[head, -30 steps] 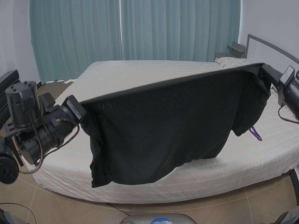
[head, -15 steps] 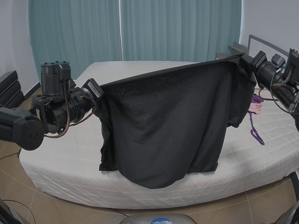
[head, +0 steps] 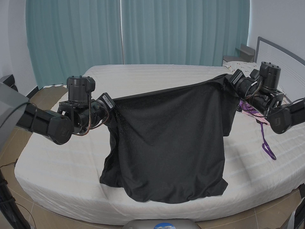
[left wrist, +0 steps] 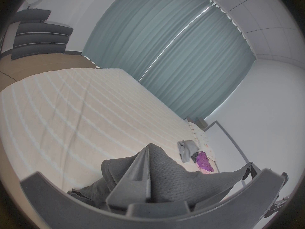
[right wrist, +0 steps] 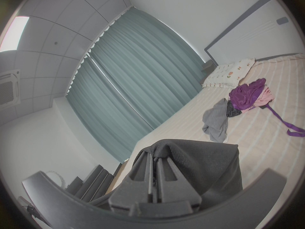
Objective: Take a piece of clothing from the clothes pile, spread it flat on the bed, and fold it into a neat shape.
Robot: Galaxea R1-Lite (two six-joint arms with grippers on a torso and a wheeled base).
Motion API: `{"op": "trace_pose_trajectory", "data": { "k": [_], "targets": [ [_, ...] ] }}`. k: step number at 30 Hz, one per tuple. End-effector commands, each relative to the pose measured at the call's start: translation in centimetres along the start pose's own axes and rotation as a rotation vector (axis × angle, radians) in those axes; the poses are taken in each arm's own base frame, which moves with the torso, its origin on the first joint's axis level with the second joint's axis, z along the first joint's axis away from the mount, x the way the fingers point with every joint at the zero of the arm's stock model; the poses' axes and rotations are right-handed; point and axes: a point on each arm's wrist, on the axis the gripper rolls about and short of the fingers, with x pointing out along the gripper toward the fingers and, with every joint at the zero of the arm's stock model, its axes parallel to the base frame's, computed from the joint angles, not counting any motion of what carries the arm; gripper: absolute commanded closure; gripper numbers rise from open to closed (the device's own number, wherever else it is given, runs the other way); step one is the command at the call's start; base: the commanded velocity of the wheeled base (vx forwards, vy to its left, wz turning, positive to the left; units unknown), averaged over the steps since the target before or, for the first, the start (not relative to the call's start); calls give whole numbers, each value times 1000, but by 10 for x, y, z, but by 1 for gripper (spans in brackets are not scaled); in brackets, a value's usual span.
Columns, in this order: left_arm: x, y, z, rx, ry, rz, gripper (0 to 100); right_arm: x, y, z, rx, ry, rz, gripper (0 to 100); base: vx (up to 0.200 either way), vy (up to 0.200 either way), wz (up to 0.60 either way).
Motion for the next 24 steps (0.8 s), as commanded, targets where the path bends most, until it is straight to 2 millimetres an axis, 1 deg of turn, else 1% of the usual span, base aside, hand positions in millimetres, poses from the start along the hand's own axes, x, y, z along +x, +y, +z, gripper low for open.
{"op": "trace_pose_trajectory", "data": {
  "k": [1,5,9,10,13,14,15,16,19,22,23,24],
  "targets": [
    [53,31,-28,8,67,97,100,46,-37,-47,-5,79,-72,100,0,0,0],
    [77,49,-48,12,107,144,100,68,-57,-72,-13,81,-97,100,0,0,0],
    [98,59,-58,8,101,149,100,90,-72,-92,-11,88,-107,100,0,0,0],
    [104,63,-59,4,97,152,100,97,-77,-101,-12,93,-116,100,0,0,0],
    [118,71,-69,-1,103,165,100,109,-90,-122,-18,111,-137,100,0,0,0],
    [121,74,-72,-3,106,170,100,111,-93,-127,-19,117,-141,100,0,0,0],
    [121,74,-72,-3,106,170,100,111,-93,-127,-19,117,-141,100,0,0,0],
    [130,78,-77,-14,109,175,0,119,-102,-136,-20,124,-147,0,0,0,0],
    [140,86,-86,-20,122,192,0,128,-118,-155,-21,144,-173,0,0,0,0],
    [145,95,-96,-14,141,216,0,131,-135,-174,-36,153,-229,0,0,0,0],
    [146,97,-98,-13,144,223,0,131,-139,-178,-39,156,-244,0,0,0,0],
    [146,98,-99,-12,145,227,0,131,-140,-178,-39,154,-246,0,0,0,0]
  ]
}}
